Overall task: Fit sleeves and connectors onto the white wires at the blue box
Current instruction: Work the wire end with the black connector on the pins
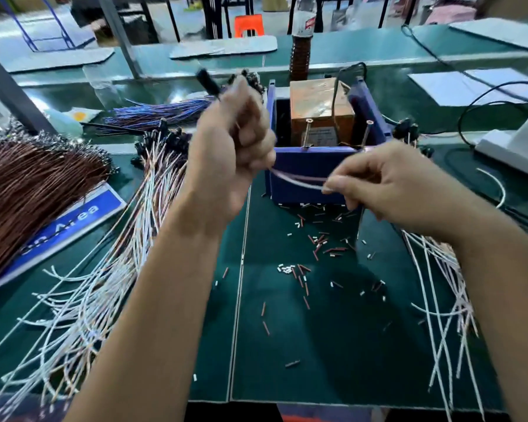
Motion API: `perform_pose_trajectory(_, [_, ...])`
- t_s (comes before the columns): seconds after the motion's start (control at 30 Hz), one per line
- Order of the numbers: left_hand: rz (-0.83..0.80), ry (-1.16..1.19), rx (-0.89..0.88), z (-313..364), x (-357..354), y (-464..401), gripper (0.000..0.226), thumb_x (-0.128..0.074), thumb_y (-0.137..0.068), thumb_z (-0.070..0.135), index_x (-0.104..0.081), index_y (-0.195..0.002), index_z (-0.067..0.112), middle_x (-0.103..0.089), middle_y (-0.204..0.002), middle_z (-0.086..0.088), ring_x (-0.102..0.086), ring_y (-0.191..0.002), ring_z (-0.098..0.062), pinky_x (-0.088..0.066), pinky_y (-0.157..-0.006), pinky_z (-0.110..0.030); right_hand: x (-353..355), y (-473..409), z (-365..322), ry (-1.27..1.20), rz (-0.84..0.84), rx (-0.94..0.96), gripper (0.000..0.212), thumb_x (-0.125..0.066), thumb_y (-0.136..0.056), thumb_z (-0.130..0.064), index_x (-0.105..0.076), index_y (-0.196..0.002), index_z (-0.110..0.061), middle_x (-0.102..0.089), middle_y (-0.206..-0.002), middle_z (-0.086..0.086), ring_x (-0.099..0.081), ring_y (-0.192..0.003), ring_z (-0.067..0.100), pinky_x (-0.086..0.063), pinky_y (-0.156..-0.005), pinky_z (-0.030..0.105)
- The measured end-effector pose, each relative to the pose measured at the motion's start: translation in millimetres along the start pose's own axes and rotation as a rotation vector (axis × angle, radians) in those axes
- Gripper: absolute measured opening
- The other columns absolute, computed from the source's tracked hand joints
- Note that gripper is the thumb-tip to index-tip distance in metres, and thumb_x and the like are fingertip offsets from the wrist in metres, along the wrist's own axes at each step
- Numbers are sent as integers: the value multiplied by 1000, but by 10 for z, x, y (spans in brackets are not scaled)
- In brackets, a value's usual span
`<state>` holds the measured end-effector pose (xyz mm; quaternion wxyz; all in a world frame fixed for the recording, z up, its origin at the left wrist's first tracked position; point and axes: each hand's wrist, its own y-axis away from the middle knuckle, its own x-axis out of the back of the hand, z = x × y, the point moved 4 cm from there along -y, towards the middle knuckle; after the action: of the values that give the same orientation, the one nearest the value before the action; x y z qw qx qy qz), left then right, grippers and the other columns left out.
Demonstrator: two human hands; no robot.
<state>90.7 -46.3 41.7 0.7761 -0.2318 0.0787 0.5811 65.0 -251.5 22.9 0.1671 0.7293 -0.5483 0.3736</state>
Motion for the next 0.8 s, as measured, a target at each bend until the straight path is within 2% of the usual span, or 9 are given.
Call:
perform_pose_trajectory(0.03, [-25,-36,48,-122,3,40,39,-34,-111,29,-44,-76,15,-27,-59,2,-19,-47,-10,-19,-47,-26,-23,29,89,41,-18,-19,19,-70,-100,-25,-80,-85,-22,-70,-63,-8,-56,-49,2,-41,-53,13])
perform_pose_trajectory(0.1, [-57,-169,107,-370,-3,125,38,-34,-111,24,-47,-78,12,-28,-61,-1,-21,-48,-9,-15,-48,-26,-42,66,203,93,-1,-30,15,-73,-97,-25,-79,-84,-23,-70,-64,-14,-61,-55,1,-42,-56,10])
perform_pose_trajectory(0.2, [-133,-497,121,-616,-44,173,21,-52,-103,16,-53,-82,11,-41,-64,1,-35,-51,-6,-27,-48,-18,-49,59,238,156,16,12,10,-78,-92,-25,-79,-81,-24,-70,-60,-14,-65,-61,2,-44,-59,15])
perform_pose_trajectory(0.3, [-215,-780,16,-780,-98,206,6,-64,-89,16,-60,-88,11,-55,-72,3,-47,-61,-7,-40,-61,-23,-38,52,173,183,37,99,8,-80,-89,-25,-79,-82,-25,-68,-62,-16,-65,-66,3,-48,-64,23])
perform_pose_trajectory(0.43, [-224,-788,-43,-877,-94,246,7,-69,-91,5,-63,-93,10,-65,-80,5,-55,-62,-5,-44,-62,-27,1,50,68,178,83,182,5,-82,-88,-24,-82,-84,-24,-66,-62,-18,-64,-66,5,-45,-61,18])
perform_pose_trajectory(0.53, [-198,-740,-42,-908,-87,254,2,-66,-94,2,-66,-92,2,-75,-80,-6,-71,-73,-22,-56,-71,-34,48,47,15,169,85,214,7,-81,-90,-23,-81,-83,-26,-64,-61,-20,-62,-62,2,-40,-59,13])
perform_pose_trajectory(0.6, [-170,-692,-24,-905,-51,241,5,-65,-94,4,-65,-92,-1,-76,-78,-10,-71,-73,-23,-52,-71,-29,124,53,39,113,145,205,8,-81,-91,-22,-80,-84,-25,-68,-63,-14,-62,-60,5,-41,-59,13])
perform_pose_trajectory(0.67, [-156,-683,-16,-904,-18,236,5,-65,-94,3,-66,-92,-1,-75,-76,-9,-69,-70,-19,-49,-71,-26,161,61,74,62,188,190,8,-80,-92,-22,-79,-85,-25,-69,-64,-10,-62,-58,9,-44,-58,15])
perform_pose_trajectory(0.8, [-147,-734,-17,-925,3,238,6,-68,-95,3,-71,-90,4,-75,-72,-3,-68,-68,-17,-51,-73,-32,74,98,127,-9,164,144,5,-78,-92,-24,-79,-97,-25,-72,-68,-9,-68,-62,13,-54,-63,28])
